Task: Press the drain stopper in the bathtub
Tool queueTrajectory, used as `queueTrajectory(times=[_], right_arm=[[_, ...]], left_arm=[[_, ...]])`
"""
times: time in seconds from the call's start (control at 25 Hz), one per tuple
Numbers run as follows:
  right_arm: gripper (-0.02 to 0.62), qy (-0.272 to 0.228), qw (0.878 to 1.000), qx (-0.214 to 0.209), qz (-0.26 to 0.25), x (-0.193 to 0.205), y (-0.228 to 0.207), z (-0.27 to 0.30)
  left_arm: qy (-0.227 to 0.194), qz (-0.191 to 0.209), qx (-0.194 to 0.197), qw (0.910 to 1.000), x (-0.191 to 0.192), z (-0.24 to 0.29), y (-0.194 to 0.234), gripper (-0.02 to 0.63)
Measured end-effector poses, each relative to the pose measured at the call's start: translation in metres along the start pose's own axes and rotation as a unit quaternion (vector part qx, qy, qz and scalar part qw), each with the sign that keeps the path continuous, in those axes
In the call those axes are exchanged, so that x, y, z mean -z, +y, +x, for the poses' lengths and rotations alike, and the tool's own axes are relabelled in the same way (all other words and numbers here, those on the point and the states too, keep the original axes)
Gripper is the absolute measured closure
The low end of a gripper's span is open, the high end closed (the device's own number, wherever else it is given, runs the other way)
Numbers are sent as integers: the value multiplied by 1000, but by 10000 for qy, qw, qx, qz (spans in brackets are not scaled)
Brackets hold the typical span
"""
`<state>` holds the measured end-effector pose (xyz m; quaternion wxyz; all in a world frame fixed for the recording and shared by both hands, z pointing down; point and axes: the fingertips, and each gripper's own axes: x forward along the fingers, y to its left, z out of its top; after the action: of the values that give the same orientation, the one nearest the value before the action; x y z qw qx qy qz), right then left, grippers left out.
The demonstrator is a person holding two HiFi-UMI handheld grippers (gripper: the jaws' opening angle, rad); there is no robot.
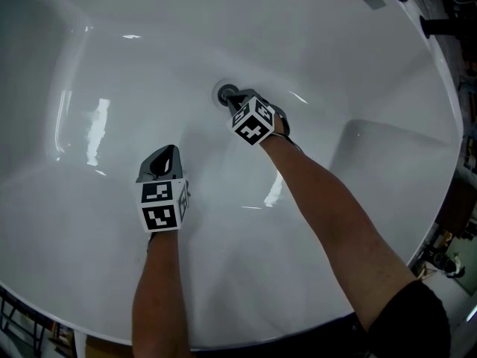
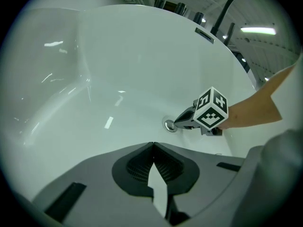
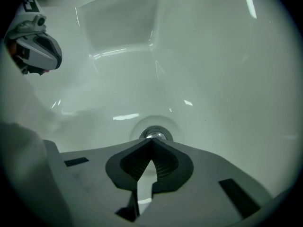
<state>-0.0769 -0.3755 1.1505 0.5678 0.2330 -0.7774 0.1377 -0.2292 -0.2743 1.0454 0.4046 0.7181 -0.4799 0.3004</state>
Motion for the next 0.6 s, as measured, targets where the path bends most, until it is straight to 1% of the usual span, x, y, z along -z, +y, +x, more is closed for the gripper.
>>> queueTrajectory(times=[0.12, 0.32, 0.48, 0.6], right_arm=[[580, 122, 9999, 97, 18, 4, -4, 10], [580, 291, 9993, 140, -212, 11, -1, 24], [577, 176, 9995, 202, -187, 9, -5, 26], [577, 281, 9991, 224, -227, 10, -5, 28]], left_arm=[[25, -22, 66, 10000, 5, 7, -3, 597], [89, 98, 166, 9998, 14, 15, -5, 597], [33, 20, 89, 10000, 9, 20, 3, 597], [92, 3, 30, 10000, 14, 19, 7, 597]])
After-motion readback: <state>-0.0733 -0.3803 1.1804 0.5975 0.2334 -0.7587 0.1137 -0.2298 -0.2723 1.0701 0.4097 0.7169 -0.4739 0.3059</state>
